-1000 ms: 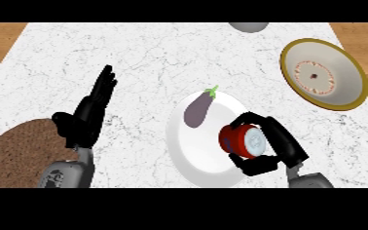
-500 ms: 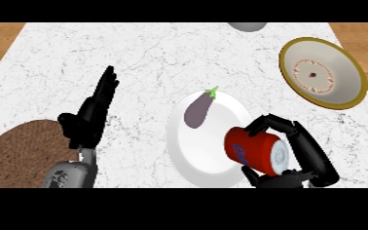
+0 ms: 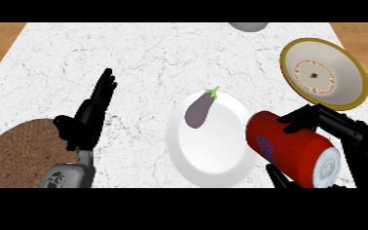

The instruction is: Pick the can from the plate and place it in the bowl

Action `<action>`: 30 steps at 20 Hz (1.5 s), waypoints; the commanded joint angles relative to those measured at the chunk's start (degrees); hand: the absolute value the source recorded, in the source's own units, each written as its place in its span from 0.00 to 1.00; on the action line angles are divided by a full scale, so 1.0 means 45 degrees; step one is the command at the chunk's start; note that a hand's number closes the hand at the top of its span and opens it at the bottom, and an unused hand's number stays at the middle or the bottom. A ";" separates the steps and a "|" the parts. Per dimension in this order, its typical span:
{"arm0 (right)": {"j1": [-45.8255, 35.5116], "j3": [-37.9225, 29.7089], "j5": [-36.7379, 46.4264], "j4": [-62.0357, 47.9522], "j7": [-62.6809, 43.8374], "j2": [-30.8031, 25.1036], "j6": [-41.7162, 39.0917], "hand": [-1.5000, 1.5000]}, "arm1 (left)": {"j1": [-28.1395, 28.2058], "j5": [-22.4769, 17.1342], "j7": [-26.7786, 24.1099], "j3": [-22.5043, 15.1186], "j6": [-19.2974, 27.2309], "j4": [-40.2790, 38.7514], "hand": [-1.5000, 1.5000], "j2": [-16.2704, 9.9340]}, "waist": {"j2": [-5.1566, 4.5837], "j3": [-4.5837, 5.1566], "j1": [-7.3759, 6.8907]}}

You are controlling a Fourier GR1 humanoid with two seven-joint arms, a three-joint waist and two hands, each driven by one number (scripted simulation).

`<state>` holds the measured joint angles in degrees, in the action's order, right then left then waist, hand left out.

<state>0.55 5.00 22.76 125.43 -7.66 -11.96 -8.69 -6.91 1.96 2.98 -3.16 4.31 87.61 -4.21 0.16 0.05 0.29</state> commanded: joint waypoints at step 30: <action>-0.7852 -0.3482 0.3586 -1.1488 0.0131 -0.3583 0.1658 1.00 | -0.0810 0.0478 0.0516 -0.0116 0.0238 -0.0208 0.50 0.0629 | -0.0073 -0.0013 -0.0177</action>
<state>-33.75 -10.75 36.21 81.09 -10.34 -29.12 -5.39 -9.06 3.09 4.50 -2.89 3.90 87.77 -3.11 -0.30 -0.02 -0.82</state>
